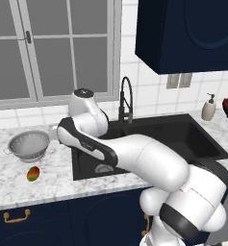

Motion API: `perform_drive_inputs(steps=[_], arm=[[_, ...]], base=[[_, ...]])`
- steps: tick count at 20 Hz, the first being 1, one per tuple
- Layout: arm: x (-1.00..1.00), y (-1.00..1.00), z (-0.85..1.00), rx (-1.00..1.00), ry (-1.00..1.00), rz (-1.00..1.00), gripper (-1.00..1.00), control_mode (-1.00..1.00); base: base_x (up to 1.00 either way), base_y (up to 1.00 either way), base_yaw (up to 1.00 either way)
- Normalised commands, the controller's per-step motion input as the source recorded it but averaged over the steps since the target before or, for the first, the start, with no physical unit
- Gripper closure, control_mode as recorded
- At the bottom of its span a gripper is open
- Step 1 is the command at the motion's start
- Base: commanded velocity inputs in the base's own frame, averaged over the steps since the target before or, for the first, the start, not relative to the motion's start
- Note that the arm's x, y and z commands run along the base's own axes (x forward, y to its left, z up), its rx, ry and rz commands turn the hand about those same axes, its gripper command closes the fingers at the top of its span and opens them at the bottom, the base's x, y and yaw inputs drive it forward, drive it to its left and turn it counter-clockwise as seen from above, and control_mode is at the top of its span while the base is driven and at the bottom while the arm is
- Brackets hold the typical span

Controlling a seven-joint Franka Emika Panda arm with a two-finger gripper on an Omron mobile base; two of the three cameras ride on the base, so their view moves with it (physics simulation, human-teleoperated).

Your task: Put the colander in the sink, put the tangerine, pear, mango in the colander, and turn on the sink faucet and pour water over the colander.

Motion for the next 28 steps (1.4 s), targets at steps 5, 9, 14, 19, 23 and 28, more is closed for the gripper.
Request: perform_drive_inputs(steps=[5, 9, 14, 19, 23, 28], arm=[[0.43, 0.45, -0.10, 0.00, 0.04, 0.00, -1.00, -1.00], [0.44, 0.37, -0.25, 0.00, 0.08, 0.00, -1.00, -1.00], [0.47, 0.21, -0.44, 0.00, 0.01, 0.00, -1.00, -1.00], [0.49, 0.23, -0.33, 0.00, 0.00, 0.00, -1.00, -1.00], [0.45, 0.26, -0.21, 0.00, 0.00, 0.00, -1.00, -1.00], [0.46, 0.24, -0.10, 0.00, 0.01, 0.00, -1.00, -1.00]], base=[[0.00, 0.00, 0.00], [0.00, 0.00, 0.00], [0.00, 0.00, 0.00], [0.00, 0.00, 0.00], [0.00, 0.00, 0.00], [0.00, 0.00, 0.00]])
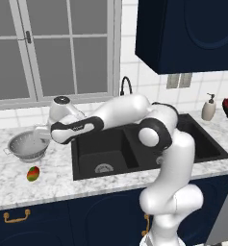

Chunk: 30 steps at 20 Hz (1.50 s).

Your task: Put the colander in the sink, put the tangerine, pear, mango in the colander, and turn on the sink faucet and pour water over the colander.

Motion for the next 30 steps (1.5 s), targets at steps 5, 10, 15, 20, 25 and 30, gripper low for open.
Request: perform_drive_inputs(steps=[5, 10, 15, 20, 25, 30], arm=[[0.39, 0.21, -0.22, 0.00, 0.01, 0.00, -1.00, -1.00], [0.23, 0.05, -0.37, 0.00, 0.00, 0.00, -1.00, -1.00], [0.22, 0.00, -0.35, 0.00, 0.00, 0.00, -1.00, -1.00], [0.38, 0.10, -0.20, 0.00, 0.00, 0.00, -1.00, -1.00], [0.31, 0.18, -0.24, 0.00, 0.02, 0.00, -1.00, -1.00], [0.04, 0.11, -0.22, 0.00, 0.01, 0.00, 1.00, -1.00]], base=[[0.00, 0.00, 0.00], [0.00, 0.00, 0.00], [0.00, 0.00, 0.00], [0.00, 0.00, 0.00], [0.00, 0.00, 0.00], [0.00, 0.00, 0.00]])
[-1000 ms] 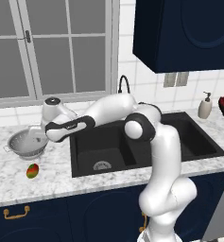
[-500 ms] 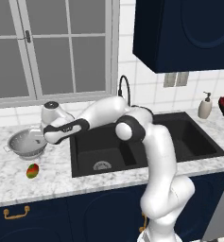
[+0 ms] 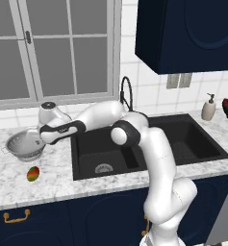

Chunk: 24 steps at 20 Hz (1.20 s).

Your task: Put the colander in the sink, put the tangerine, pear, mango in the colander, and turn on the sink faucet and pour water over the colander.

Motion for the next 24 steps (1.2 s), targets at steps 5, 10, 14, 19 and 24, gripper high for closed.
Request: perform_drive_inputs(steps=[5, 10, 14, 19, 24], arm=[[-0.01, -0.01, 0.00, 0.00, 0.00, 0.00, 1.00, -1.00], [-0.14, -0.51, 0.08, 0.08, 0.00, -0.12, 1.00, -1.00], [-0.33, -1.00, 0.26, 0.18, 0.01, -0.22, 1.00, -1.00], [-0.57, -1.00, 0.03, 0.18, 0.02, -0.31, 1.00, -1.00], [-0.52, -1.00, 0.08, 0.14, 0.11, -0.42, 1.00, -1.00]], base=[[0.00, 0.00, 0.00], [0.00, 0.00, 0.00], [0.00, 0.00, 0.00], [0.00, 0.00, 0.00], [0.00, 0.00, 0.00]])
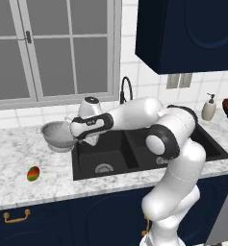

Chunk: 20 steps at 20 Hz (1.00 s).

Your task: Put the colander in the sink, put the tangerine, pear, mango in the colander, and turn on the sink faucet and pour water over the colander.

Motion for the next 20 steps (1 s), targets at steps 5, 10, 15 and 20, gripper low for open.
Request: perform_drive_inputs(steps=[5, 10, 15, 20], arm=[[-0.03, -0.75, 0.27, 0.01, 0.31, -0.60, 1.00, -1.00], [0.00, -0.36, 0.04, 0.00, 0.35, -0.70, 1.00, -1.00], [0.00, -0.07, -0.15, -0.02, 0.21, -0.73, 1.00, -1.00], [0.00, -0.04, -0.18, -0.12, 0.20, -0.65, 1.00, -1.00]], base=[[0.00, 0.00, 0.00], [0.00, 0.00, 0.00], [0.00, 0.00, 0.00], [0.00, 0.00, 0.00]])
